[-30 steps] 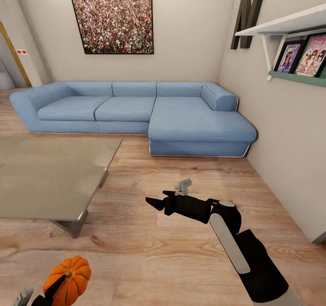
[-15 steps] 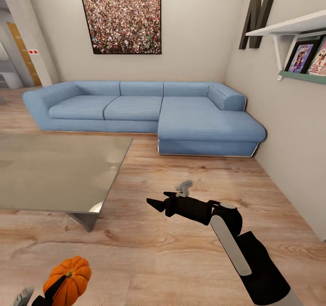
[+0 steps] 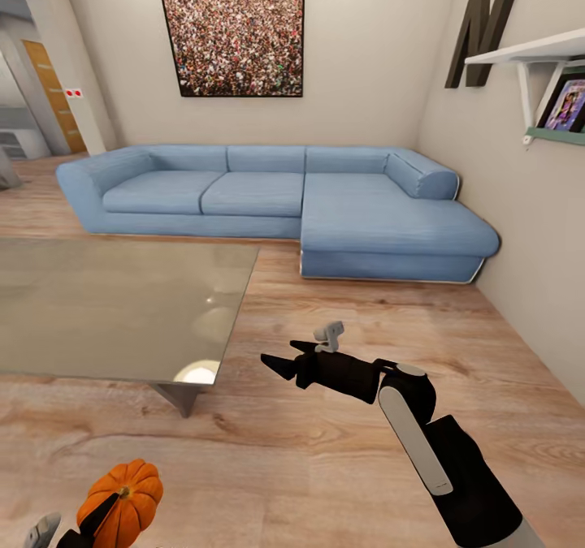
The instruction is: Place each of the two pumpkins and all three candles from the living room inside a cabinet in the living room (use any cabinet), then make sure every cabinet is closed, and position the cauldron so it is next to a table in the living room.
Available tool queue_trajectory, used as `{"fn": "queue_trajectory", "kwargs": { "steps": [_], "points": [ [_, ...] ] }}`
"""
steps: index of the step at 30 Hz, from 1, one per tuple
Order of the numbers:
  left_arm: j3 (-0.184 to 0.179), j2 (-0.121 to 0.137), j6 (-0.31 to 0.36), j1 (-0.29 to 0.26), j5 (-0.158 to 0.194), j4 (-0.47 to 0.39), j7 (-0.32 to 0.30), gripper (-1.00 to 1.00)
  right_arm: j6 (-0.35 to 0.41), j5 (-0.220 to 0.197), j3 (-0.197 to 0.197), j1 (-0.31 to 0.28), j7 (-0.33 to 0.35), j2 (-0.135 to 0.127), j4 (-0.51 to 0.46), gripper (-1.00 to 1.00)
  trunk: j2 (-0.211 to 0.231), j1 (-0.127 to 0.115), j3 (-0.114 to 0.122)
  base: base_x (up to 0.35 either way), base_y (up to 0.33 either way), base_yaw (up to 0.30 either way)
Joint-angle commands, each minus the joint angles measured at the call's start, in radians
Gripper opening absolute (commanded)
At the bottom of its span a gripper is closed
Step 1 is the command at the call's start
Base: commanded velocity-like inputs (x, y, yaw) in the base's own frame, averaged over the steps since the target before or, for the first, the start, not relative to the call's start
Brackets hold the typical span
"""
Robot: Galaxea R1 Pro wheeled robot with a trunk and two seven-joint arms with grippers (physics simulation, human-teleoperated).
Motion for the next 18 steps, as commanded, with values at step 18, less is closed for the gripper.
{"fn": "queue_trajectory", "kwargs": {
  "steps": [18],
  "points": [
    [0.005,0.008,-0.001,0.001,-0.006,0.002,0.001,-1.0,-0.003,0.04,0.132,-0.058,-0.247,0.06,-0.002,1.0,0.0,0.0,-0.006,0.001,0.004,0.275]
  ]
}}
